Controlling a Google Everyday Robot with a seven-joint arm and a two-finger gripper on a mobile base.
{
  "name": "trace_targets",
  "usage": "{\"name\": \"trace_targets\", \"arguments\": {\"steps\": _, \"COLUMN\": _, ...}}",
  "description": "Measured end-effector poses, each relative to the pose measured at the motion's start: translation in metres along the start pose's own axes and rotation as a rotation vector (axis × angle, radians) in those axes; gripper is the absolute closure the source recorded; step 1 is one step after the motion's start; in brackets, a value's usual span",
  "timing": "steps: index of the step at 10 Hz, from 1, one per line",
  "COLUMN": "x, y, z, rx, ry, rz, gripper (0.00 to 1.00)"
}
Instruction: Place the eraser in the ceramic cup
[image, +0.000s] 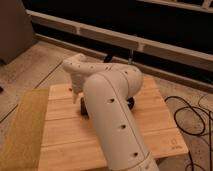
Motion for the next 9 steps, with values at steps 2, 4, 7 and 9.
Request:
{"name": "trace_targets", "arguments": {"steps": 2, "x": -0.004, "y": -0.001, "z": 0.007, "rx": 0.008, "ry": 0.027, "rz": 0.006, "gripper": 0.35}}
{"name": "trace_targets", "arguments": {"steps": 4, "x": -0.005, "y": 0.003, "z": 0.020, "rx": 0.008, "ry": 0.065, "rz": 0.011, "gripper": 0.35}}
{"name": "trace_targets", "arguments": {"steps": 7, "x": -0.007, "y": 0.001, "z": 0.036, "rx": 0.019, "ry": 0.101, "rz": 0.010, "gripper": 0.47}}
{"name": "trace_targets", "arguments": {"steps": 9, "x": -0.012, "y": -0.001, "z": 0.035, "rx": 0.030, "ry": 0.090, "rz": 0.000, "gripper": 0.68}}
